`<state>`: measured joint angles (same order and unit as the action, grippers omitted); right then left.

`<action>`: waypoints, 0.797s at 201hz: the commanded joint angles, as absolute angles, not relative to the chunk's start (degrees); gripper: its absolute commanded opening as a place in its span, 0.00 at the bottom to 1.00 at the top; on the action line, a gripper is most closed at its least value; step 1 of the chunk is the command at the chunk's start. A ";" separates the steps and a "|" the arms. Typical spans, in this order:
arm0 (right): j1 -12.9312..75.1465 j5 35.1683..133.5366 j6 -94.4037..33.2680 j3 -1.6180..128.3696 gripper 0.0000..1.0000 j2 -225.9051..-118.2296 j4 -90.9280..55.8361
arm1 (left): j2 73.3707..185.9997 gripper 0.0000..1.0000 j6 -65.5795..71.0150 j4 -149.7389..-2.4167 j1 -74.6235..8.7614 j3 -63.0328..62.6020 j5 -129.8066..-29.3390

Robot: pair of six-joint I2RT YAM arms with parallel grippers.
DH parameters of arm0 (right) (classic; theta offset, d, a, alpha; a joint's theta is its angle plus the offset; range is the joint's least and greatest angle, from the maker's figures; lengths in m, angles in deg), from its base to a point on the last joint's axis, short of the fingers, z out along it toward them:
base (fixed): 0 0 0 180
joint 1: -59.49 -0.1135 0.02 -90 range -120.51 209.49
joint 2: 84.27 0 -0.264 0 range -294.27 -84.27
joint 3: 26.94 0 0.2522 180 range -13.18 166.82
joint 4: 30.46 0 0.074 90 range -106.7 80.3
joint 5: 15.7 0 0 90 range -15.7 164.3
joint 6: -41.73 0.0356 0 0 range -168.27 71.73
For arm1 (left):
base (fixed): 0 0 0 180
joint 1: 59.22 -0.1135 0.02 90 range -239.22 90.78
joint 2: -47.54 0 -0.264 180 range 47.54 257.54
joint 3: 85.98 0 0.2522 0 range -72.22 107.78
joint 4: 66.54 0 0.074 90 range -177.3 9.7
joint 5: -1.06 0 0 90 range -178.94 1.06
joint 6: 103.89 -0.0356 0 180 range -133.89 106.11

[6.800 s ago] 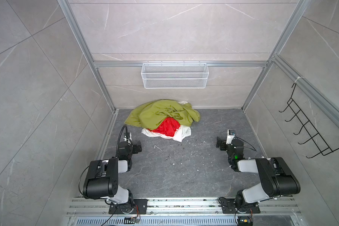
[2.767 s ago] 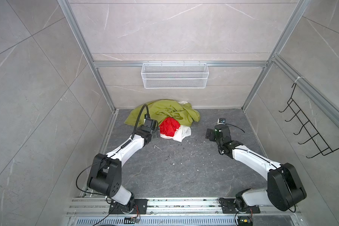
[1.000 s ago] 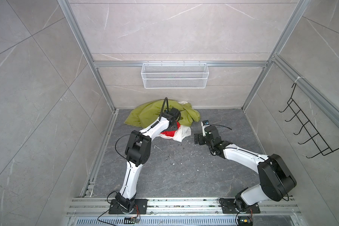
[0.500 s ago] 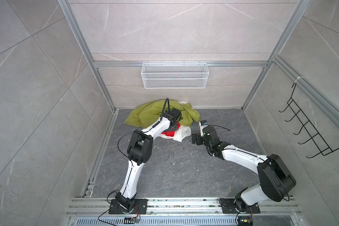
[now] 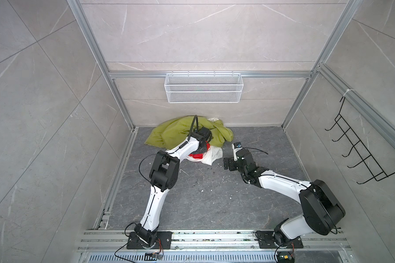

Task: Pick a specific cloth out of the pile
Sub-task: 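Lower the left gripper and pinch the red cloth under the green cloth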

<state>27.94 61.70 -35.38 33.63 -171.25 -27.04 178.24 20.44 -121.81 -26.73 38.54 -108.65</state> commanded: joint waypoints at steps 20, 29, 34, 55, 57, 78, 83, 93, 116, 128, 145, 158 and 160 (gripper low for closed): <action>27.24 61.45 -34.82 33.23 1.00 -169.08 -27.63 | 174.68 0.06 18.42 -121.85 -26.54 38.37 -111.25; 27.15 61.21 -34.79 33.10 1.00 -168.97 -27.60 | 174.42 0.03 18.08 -121.87 -26.53 38.52 -111.52; 27.17 61.20 -34.78 33.05 1.00 -168.85 -27.54 | 174.26 0.02 18.10 -121.87 -26.59 38.53 -111.70; 26.78 60.88 -34.69 32.88 0.99 -168.12 -27.37 | 173.18 0.00 18.19 -121.61 -26.53 38.53 -111.97; 26.81 60.86 -34.72 32.88 1.00 -168.05 -27.38 | 173.08 0.00 18.19 -121.56 -26.53 38.53 -112.02; 26.55 60.72 -34.62 32.95 1.00 -167.69 -27.34 | 171.96 0.00 18.14 -121.34 -26.53 38.55 -112.04; 26.45 60.68 -34.71 32.97 1.00 -167.67 -27.38 | 171.71 0.00 18.10 -121.32 -26.55 38.53 -112.09; 26.28 60.52 -34.69 33.04 1.00 -167.58 -27.35 | 171.19 0.00 17.82 -121.30 -26.53 38.53 -112.38; 26.05 60.07 -35.08 32.97 1.00 -167.09 -27.07 | 169.90 0.00 17.62 -121.30 -26.53 38.40 -113.28; 25.97 59.89 -35.17 32.89 1.00 -166.97 -26.98 | 169.07 0.00 17.49 -121.34 -26.53 38.44 -113.63; 25.79 59.80 -35.34 33.04 1.00 -166.80 -26.98 | 168.16 0.00 17.31 -121.16 -26.53 38.27 -114.10; 25.64 59.72 -35.34 33.04 1.00 -166.60 -26.98 | 167.62 0.00 17.21 -121.04 -26.58 38.26 -114.34; 25.58 59.71 -35.30 33.05 1.00 -166.61 -26.98 | 167.52 0.00 17.22 -121.07 -26.58 38.28 -114.34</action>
<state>26.17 60.78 -35.40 33.52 -168.25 -27.02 172.49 18.62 -121.84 -26.69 38.43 -111.82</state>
